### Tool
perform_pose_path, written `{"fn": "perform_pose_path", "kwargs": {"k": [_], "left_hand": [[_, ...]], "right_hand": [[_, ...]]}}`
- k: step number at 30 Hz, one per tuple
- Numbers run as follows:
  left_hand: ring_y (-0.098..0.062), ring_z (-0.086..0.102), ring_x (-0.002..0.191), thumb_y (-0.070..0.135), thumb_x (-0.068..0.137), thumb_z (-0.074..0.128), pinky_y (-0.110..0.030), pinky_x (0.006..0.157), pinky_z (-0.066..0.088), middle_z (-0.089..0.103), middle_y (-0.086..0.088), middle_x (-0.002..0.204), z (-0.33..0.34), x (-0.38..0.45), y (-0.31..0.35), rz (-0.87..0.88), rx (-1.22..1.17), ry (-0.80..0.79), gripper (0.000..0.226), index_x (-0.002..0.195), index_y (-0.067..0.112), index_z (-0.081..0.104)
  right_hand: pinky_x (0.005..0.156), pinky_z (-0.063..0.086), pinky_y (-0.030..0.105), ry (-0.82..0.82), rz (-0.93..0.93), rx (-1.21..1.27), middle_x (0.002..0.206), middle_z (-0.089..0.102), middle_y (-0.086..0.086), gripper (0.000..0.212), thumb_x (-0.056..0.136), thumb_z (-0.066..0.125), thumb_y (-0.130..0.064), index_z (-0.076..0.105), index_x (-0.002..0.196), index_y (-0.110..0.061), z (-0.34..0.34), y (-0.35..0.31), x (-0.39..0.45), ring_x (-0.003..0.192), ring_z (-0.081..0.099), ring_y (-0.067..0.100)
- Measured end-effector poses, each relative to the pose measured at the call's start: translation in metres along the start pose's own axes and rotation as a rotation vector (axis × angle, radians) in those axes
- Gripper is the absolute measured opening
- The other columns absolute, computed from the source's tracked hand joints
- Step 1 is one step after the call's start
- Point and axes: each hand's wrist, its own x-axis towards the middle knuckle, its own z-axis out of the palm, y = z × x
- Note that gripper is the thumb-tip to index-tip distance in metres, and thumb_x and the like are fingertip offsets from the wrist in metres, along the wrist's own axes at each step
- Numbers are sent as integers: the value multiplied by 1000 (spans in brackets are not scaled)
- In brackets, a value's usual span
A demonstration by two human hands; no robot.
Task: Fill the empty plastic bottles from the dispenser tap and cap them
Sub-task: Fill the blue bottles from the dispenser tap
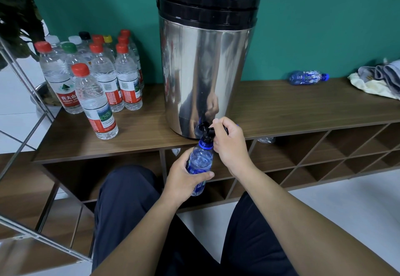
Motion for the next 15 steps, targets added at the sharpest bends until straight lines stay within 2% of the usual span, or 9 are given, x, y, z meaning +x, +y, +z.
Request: {"fn": "perform_pose_path", "kwargs": {"k": [9,15], "left_hand": [[-8,76,121,15,78,103,-43,111,60,80,14,129,0,1,-3,-1,9,1,78,142,39,66],[-7,75,122,15,78,103,-43,112,59,79,16,129,0,1,-1,-1,12,-3,79,143,39,65]], "right_hand": [[54,32,28,6,2,21,58,39,-9,38,115,56,-33,51,90,-4,1,2,1,53,34,11],[54,32,28,4,-4,30,57,38,-10,39,115,56,-33,52,95,0,0,3,1,52,34,11]]}}
